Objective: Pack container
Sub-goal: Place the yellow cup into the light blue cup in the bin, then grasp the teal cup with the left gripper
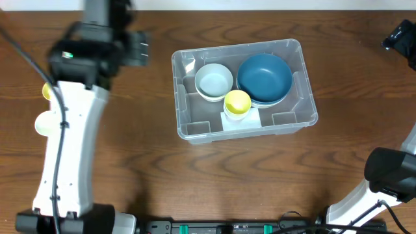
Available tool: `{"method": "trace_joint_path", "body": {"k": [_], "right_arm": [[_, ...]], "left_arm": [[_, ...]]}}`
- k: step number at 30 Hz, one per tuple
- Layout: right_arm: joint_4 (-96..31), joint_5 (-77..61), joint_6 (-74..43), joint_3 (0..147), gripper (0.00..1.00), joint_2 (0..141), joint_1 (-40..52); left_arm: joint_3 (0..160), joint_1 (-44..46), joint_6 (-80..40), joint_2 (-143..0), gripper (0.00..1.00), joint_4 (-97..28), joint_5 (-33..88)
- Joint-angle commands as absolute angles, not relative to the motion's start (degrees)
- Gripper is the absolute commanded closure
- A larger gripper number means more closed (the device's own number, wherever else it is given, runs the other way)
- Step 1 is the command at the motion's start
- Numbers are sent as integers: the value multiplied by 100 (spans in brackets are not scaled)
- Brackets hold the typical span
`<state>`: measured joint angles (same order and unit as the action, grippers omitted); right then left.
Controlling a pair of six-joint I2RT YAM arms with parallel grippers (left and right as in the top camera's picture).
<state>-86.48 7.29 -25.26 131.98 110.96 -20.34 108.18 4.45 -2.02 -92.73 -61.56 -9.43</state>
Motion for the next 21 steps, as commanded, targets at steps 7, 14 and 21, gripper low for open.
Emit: {"method": "trace_joint_path", "body": {"k": [7,14,21], "right_arm": [[-8659,749,-2611,13190,1,11142,-2056],[-8659,746,-2611,13190,1,11142,-2056],[-8659,749,-2611,13190,1,11142,-2056]], "left_arm": [[10672,-810,-1249,-10398,18,-6855,-917],[10665,-1452,-1826,-11205,17,-7199,-943],[10595,-1605,-1743,-11939,18,-7175,-491]]}}
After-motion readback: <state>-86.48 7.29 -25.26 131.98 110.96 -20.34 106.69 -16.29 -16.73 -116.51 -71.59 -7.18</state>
